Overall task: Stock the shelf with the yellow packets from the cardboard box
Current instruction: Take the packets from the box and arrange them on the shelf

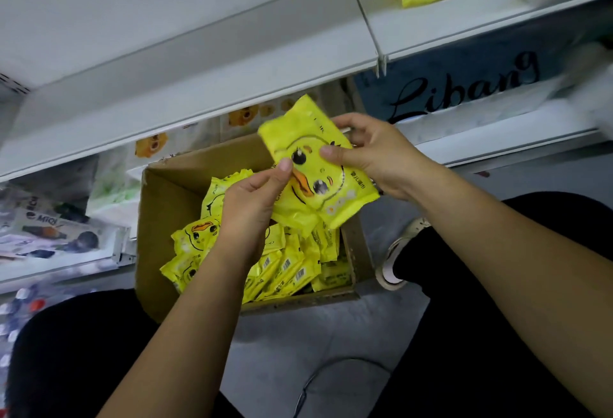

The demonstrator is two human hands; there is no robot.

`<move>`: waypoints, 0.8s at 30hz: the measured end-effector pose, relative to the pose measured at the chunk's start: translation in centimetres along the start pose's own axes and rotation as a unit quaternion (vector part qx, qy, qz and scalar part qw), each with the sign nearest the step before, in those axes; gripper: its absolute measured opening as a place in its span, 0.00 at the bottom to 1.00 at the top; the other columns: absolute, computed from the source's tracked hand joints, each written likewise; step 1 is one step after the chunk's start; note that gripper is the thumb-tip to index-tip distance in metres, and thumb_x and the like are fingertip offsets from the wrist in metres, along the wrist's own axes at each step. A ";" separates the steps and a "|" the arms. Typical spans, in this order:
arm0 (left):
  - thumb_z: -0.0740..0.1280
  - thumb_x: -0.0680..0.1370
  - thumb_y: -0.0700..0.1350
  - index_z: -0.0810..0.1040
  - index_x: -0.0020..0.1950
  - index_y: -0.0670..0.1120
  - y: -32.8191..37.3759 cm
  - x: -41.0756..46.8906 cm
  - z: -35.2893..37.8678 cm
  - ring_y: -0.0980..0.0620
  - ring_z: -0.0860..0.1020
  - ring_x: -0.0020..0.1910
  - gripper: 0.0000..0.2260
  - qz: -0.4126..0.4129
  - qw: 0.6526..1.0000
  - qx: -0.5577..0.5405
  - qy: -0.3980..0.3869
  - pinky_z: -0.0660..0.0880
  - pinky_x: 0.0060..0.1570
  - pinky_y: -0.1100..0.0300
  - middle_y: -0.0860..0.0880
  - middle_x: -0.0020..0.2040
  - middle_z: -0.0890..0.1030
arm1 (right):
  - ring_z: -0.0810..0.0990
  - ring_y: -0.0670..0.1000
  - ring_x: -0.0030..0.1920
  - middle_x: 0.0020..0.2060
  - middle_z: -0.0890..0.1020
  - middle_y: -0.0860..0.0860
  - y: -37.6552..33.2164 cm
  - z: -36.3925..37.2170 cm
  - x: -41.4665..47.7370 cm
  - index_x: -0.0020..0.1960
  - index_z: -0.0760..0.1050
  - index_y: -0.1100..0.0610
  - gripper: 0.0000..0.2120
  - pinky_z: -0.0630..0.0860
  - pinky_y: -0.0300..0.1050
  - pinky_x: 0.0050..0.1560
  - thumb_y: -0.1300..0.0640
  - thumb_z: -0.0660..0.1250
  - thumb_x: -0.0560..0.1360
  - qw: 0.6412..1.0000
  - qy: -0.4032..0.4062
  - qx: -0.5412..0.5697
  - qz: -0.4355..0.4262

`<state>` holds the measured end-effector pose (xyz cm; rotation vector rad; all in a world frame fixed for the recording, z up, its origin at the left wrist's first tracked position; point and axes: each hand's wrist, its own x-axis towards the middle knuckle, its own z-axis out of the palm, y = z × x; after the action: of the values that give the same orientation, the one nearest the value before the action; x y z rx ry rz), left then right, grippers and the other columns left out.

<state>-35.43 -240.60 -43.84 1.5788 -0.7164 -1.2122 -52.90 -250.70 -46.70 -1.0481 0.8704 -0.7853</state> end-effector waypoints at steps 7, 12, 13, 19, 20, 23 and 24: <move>0.74 0.78 0.45 0.84 0.56 0.38 0.8 0.0 1.0 0.41 0.86 0.48 0.12 0.006 0.996 -0.077 0.054 0.83 0.47 0.48 0.39 0.51 0.87 | 0.86 0.53 0.51 0.52 0.87 0.53 0.2 -0.5 -0.8 0.61 0.80 0.59 0.23 0.82 0.48 0.51 0.58 0.79 0.67 1.000 -0.009 -0.004 0.016; 0.74 0.78 0.44 0.84 0.54 0.41 1.1 0.7 1.5 0.42 0.87 0.48 0.08 -0.004 0.993 -0.095 0.066 0.84 0.47 0.47 0.41 0.50 0.87 | 0.86 0.55 0.49 0.48 0.87 0.53 0.0 -1.3 -1.0 0.56 0.81 0.56 0.26 0.81 0.57 0.57 0.52 0.81 0.60 0.998 -0.003 -0.022 0.052; 0.74 0.77 0.44 0.83 0.51 0.41 1.3 0.9 1.6 0.42 0.87 0.47 0.07 -0.012 0.994 -0.088 0.061 0.83 0.47 0.47 0.41 0.49 0.87 | 0.86 0.54 0.46 0.47 0.87 0.53 -0.2 -1.5 -0.9 0.56 0.80 0.56 0.24 0.83 0.55 0.53 0.55 0.81 0.62 0.999 0.017 -0.003 0.038; 0.76 0.69 0.50 0.83 0.59 0.42 3.6 1.8 1.9 0.40 0.86 0.53 0.21 -0.058 0.997 -0.001 -0.048 0.80 0.60 0.40 0.41 0.54 0.87 | 0.87 0.49 0.46 0.50 0.86 0.52 -2.6 -2.9 -0.2 0.69 0.71 0.54 0.33 0.81 0.44 0.35 0.66 0.78 0.68 0.996 0.069 0.043 -0.032; 0.77 0.69 0.50 0.83 0.60 0.43 3.8 2.0 2.1 0.40 0.86 0.54 0.22 -0.054 0.997 0.012 -0.059 0.79 0.61 0.39 0.41 0.54 0.87 | 0.87 0.51 0.48 0.50 0.87 0.52 -2.9 -2.9 -0.1 0.69 0.71 0.54 0.32 0.82 0.48 0.38 0.65 0.78 0.68 0.996 0.072 0.037 -0.039; 0.76 0.72 0.49 0.82 0.64 0.42 4.3 2.6 3.4 0.40 0.85 0.55 0.22 -0.024 0.997 0.007 -0.070 0.79 0.61 0.38 0.41 0.56 0.86 | 0.86 0.51 0.50 0.49 0.87 0.51 -3.6 -3.5 0.2 0.68 0.71 0.56 0.29 0.83 0.48 0.44 0.63 0.77 0.70 0.991 0.106 0.058 -0.061; 0.75 0.73 0.48 0.81 0.64 0.42 4.4 2.9 4.0 0.40 0.85 0.56 0.21 -0.011 0.998 -0.004 -0.066 0.79 0.61 0.39 0.41 0.57 0.86 | 0.86 0.50 0.51 0.50 0.87 0.51 -3.8 -3.8 0.3 0.69 0.70 0.57 0.29 0.82 0.44 0.44 0.61 0.77 0.71 0.988 0.117 0.071 -0.066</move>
<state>-37.75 -246.04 -40.88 1.5144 -0.7795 -1.3424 -56.68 -253.58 -44.14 -0.9058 0.9350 -1.0833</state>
